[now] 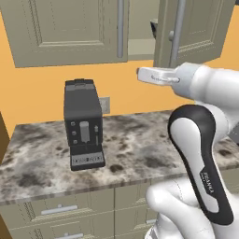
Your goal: Move the bowls from the cabinet to the plates on the dining table.
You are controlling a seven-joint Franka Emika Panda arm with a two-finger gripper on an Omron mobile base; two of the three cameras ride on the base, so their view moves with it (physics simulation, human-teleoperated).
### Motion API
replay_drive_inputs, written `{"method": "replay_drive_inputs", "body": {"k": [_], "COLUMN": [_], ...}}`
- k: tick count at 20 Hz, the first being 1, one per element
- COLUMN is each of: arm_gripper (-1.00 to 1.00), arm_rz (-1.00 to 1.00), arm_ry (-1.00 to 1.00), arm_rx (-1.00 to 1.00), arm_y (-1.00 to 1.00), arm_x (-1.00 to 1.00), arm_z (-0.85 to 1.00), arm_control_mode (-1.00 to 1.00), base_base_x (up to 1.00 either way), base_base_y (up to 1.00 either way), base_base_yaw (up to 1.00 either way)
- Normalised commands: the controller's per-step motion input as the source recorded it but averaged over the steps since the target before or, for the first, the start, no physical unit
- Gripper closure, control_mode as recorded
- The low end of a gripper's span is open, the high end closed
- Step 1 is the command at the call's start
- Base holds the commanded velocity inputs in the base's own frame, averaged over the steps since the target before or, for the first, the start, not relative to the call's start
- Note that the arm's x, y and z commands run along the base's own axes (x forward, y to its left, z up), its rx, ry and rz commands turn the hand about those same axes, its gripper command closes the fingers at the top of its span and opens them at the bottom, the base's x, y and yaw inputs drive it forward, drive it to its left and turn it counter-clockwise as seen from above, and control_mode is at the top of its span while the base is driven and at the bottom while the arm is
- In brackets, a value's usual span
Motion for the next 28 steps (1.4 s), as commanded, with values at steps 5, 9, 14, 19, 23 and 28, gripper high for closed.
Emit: {"method": "replay_drive_inputs", "body": {"k": [5, 9, 14, 19, 23, 28], "arm_gripper": [-1.0, -1.0, -1.0, -1.0, -1.0, -1.0], "arm_rz": [-0.02, -0.05, -0.04, 0.04, 0.09, 0.05], "arm_ry": [0.37, 0.36, 0.22, 0.13, 0.12, 0.03], "arm_rx": [0.0, -0.01, -0.19, -0.28, -0.29, -0.4], "arm_y": [0.58, 0.46, 0.04, -0.01, 0.0, 0.0], "arm_x": [0.0, 0.01, 0.33, 0.5, 0.44, 0.15], "arm_z": [-0.48, -0.39, -0.08, -0.02, -0.11, -0.02], "arm_control_mode": [-1.0, -1.0, -1.0, -1.0, -1.0, -1.0], "base_base_x": [0.0, 0.0, 0.0, 0.0, 0.0, 0.0], "base_base_y": [0.0, 0.0, 0.0, 0.0, 0.0, 0.0], "base_base_yaw": [0.0, 0.0, 0.0, 0.0, 0.0, 0.0]}}
